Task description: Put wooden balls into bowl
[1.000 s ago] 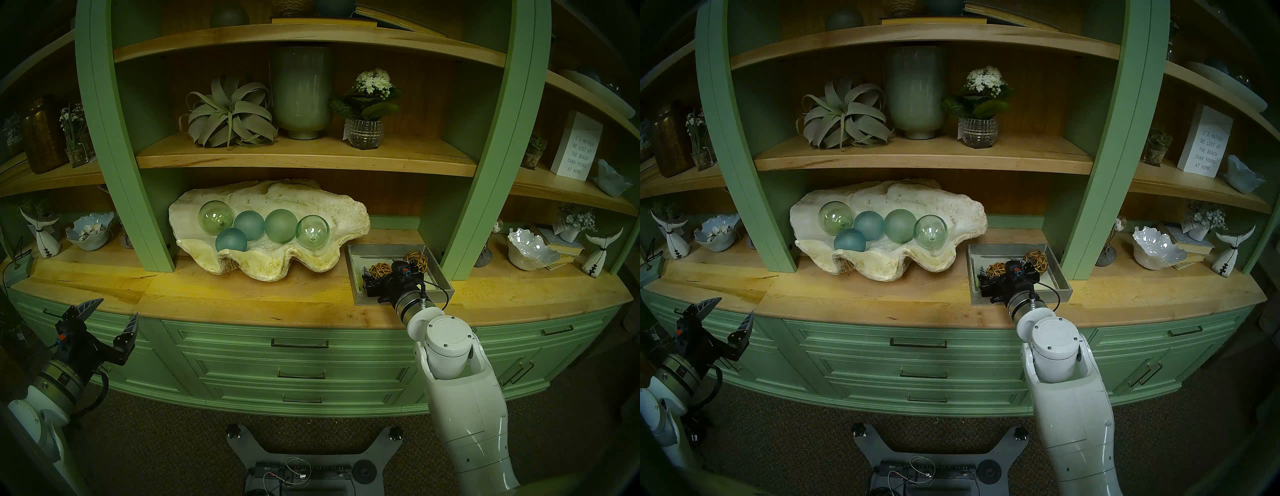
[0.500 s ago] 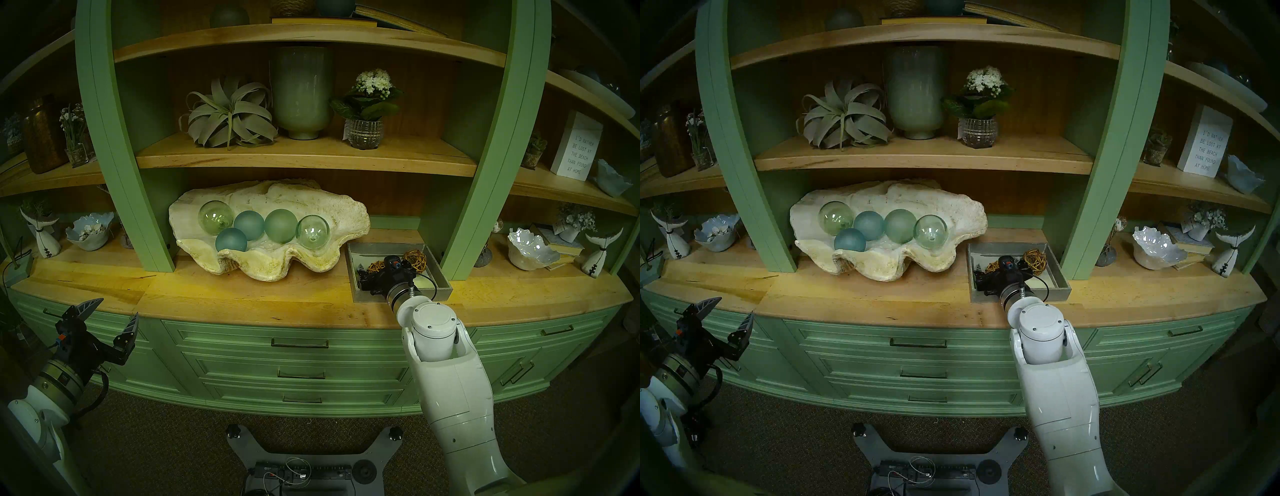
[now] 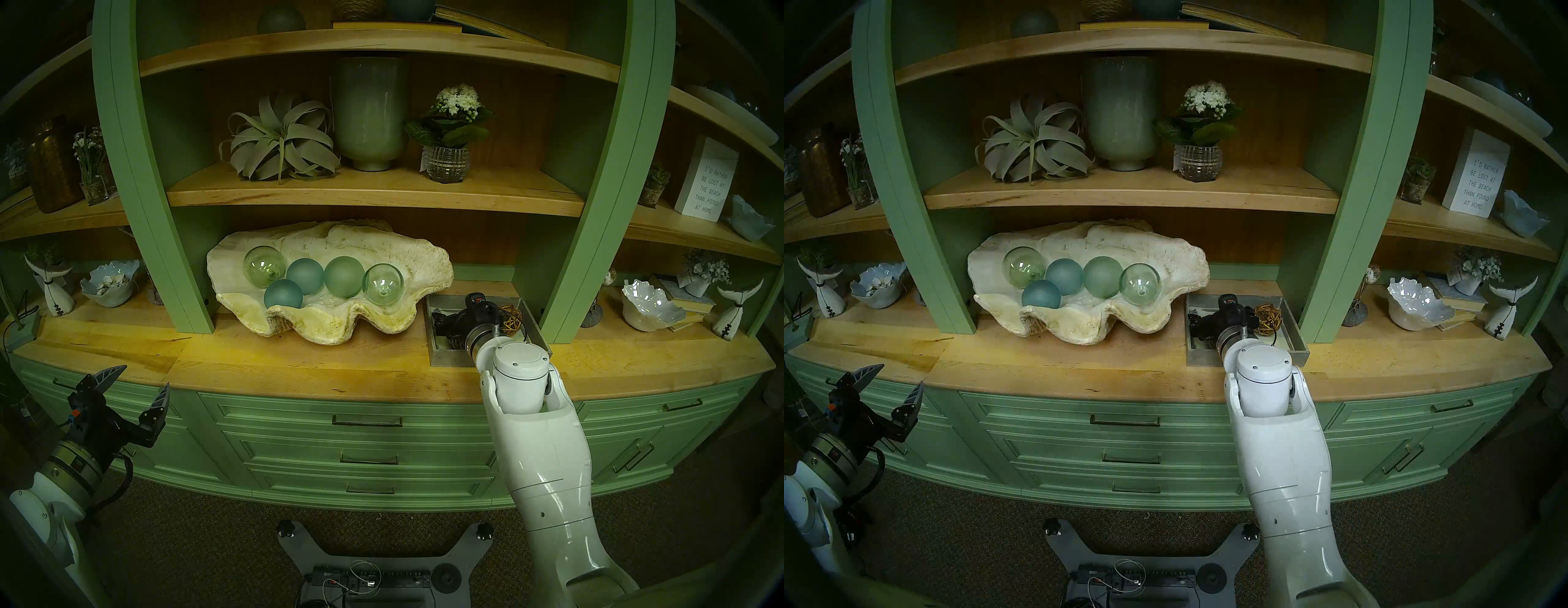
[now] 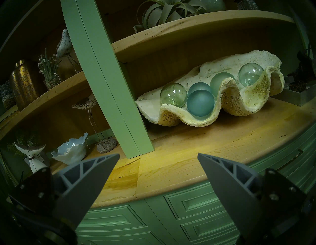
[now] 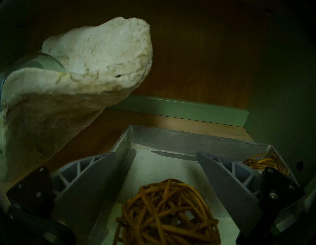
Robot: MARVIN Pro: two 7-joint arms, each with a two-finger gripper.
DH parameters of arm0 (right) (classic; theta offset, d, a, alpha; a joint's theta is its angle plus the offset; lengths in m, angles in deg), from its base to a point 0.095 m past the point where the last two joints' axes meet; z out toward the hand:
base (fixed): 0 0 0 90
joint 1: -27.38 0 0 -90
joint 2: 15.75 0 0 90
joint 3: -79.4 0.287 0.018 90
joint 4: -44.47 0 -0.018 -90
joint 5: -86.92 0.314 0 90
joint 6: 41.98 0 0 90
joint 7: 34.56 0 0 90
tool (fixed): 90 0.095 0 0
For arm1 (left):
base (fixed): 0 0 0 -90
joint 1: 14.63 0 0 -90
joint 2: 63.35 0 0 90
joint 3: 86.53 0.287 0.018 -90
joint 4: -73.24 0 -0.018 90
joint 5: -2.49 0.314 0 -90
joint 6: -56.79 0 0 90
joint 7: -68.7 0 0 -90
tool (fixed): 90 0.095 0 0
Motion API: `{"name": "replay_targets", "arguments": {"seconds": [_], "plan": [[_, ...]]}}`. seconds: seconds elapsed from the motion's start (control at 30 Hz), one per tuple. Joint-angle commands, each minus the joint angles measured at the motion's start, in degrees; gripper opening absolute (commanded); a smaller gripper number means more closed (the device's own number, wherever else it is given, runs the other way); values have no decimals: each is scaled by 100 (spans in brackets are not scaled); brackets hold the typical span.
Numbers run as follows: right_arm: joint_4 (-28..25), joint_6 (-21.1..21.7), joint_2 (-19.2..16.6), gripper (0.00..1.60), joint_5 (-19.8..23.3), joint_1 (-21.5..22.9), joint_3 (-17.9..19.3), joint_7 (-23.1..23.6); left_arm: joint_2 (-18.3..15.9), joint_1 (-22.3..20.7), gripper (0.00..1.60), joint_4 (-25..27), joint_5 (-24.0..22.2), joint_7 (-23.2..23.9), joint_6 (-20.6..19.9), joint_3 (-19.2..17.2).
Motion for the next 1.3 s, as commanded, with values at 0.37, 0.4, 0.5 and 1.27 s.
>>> {"name": "replay_targets", "arguments": {"seconds": [0.37,0.4,0.5,1.27], "plan": [[-714,1179,105,160,-56,107,-16,-703,25,2,160,218,-42,10,11,-15],[-733,1215,93,160,-55,68,-22,-698,26,3,160,220,-42,11,10,-16],[-822,1301,43,160,-1,-117,-101,-653,29,3,160,223,-42,11,8,-16],[-823,1179,-47,70,224,-541,-307,-951,34,0,160,226,-39,15,6,-19]]}}
